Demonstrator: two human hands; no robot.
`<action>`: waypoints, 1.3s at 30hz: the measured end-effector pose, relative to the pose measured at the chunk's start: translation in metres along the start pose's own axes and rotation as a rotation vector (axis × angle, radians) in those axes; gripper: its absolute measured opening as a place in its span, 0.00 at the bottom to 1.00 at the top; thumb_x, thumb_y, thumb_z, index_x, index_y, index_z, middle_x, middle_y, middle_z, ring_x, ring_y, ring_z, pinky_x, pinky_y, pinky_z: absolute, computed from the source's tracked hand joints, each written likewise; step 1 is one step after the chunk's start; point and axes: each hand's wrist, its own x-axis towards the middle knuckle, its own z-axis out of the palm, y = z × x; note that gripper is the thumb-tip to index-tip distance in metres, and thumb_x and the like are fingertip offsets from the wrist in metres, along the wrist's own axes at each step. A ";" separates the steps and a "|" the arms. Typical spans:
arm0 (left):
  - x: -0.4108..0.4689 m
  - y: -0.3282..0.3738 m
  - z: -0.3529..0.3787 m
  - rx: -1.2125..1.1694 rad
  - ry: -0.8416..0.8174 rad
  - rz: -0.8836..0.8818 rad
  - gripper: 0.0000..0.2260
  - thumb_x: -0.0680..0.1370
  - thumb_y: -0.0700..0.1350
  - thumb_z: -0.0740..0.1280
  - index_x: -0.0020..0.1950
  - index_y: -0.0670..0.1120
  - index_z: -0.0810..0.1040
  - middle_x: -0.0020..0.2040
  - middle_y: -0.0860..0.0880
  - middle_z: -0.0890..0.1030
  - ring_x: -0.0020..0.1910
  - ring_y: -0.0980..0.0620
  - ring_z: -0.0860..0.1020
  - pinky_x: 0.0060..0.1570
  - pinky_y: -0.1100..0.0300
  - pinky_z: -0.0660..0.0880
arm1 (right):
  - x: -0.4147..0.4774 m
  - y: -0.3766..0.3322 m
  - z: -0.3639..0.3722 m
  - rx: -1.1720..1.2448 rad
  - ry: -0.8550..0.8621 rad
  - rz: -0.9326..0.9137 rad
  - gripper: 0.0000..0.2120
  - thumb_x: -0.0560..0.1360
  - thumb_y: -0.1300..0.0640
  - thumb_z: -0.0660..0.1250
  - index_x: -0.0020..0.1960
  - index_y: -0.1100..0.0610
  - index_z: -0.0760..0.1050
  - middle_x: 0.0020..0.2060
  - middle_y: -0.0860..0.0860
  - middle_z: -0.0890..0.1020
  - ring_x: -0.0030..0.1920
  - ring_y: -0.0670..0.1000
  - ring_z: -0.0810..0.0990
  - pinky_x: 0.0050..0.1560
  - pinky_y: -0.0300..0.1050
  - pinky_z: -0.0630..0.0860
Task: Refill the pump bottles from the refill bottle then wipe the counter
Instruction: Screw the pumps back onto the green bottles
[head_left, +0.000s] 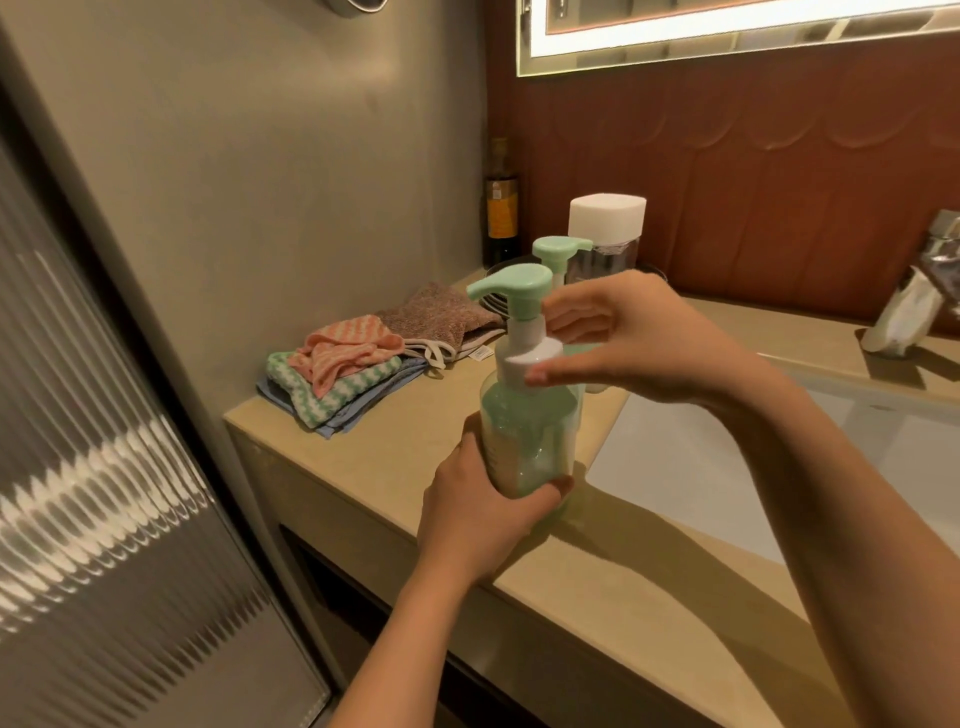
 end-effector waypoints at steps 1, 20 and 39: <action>0.000 0.000 0.000 -0.008 -0.001 0.005 0.32 0.56 0.69 0.68 0.56 0.57 0.68 0.49 0.58 0.78 0.49 0.55 0.77 0.50 0.50 0.78 | 0.002 -0.001 0.004 -0.043 0.054 -0.002 0.22 0.63 0.48 0.75 0.54 0.51 0.76 0.47 0.41 0.79 0.48 0.39 0.78 0.52 0.35 0.76; 0.000 0.000 0.000 -0.066 -0.006 0.013 0.27 0.56 0.68 0.69 0.51 0.66 0.65 0.48 0.59 0.79 0.47 0.56 0.79 0.47 0.51 0.79 | 0.008 -0.001 0.027 -0.193 0.271 0.033 0.25 0.59 0.32 0.68 0.44 0.52 0.71 0.40 0.44 0.73 0.40 0.42 0.71 0.36 0.36 0.70; -0.001 0.000 0.000 -0.102 -0.008 0.009 0.27 0.57 0.65 0.72 0.52 0.70 0.65 0.48 0.64 0.79 0.50 0.60 0.78 0.51 0.51 0.78 | 0.005 0.007 0.015 0.200 -0.049 0.008 0.37 0.65 0.42 0.71 0.70 0.51 0.63 0.65 0.44 0.71 0.62 0.44 0.70 0.61 0.39 0.69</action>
